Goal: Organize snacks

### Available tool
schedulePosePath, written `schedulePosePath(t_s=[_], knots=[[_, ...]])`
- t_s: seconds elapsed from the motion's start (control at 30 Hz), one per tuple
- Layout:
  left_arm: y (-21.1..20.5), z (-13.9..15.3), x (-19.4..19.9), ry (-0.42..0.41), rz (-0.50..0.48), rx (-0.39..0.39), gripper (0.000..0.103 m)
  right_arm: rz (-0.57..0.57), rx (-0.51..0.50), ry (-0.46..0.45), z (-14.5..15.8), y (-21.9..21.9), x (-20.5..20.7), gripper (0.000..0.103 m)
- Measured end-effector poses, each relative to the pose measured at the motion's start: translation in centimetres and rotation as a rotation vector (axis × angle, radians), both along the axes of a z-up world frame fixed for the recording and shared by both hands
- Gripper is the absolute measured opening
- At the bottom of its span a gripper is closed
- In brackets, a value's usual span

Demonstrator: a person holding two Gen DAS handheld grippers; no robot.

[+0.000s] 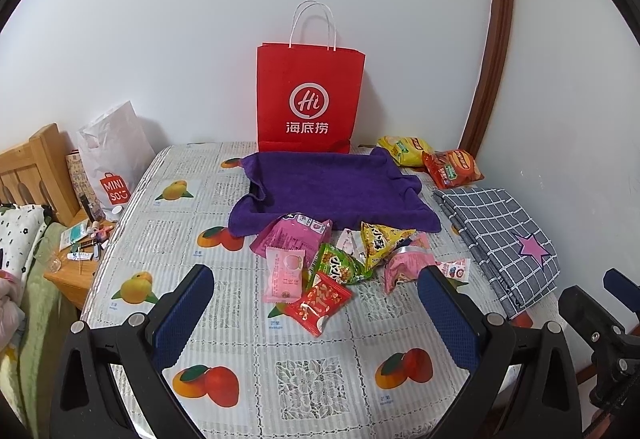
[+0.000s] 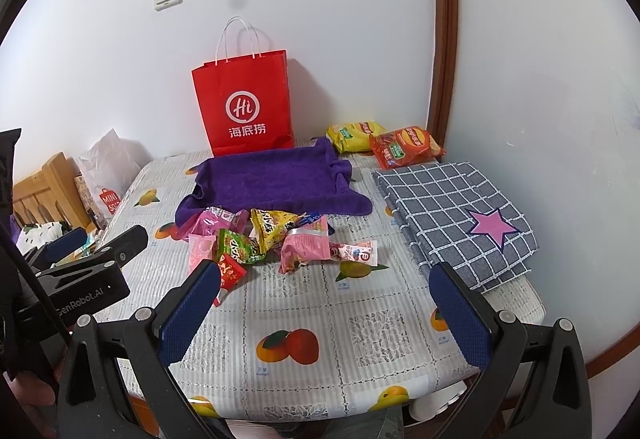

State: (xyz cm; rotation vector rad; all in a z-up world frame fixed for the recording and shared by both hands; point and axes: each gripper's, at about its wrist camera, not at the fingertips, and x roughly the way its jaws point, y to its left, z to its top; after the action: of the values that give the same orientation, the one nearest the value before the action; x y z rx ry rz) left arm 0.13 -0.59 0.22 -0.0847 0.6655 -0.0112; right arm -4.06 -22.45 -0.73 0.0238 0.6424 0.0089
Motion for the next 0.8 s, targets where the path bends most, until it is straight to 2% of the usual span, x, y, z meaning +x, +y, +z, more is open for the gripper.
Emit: schedulePosePath(t_s=[0.27, 0.47, 0.7, 0.8], knots=[[0.2, -0.3, 1.5, 0.020, -0.002, -0.007, 0.103, 0.009, -0.017, -0.001, -0.3, 0.4, 1.3, 0.103], [0.7, -1.8, 3.3, 0.060, 0.011, -0.009, 0.103, -0.009, -0.039, 0.009, -1.6, 0.3, 2.9, 0.103], [1.4, -4.5, 6.3, 0.131, 0.036, -0.009, 0.103, -0.035, -0.014, 0.090, -4.3, -1.1, 6.4, 0.103], [2.0, -5.9, 7.9, 0.173, 0.055, -0.021, 0.103, -0.050, 0.017, 0.150, -6.0, -2.4, 8.2, 0.102]])
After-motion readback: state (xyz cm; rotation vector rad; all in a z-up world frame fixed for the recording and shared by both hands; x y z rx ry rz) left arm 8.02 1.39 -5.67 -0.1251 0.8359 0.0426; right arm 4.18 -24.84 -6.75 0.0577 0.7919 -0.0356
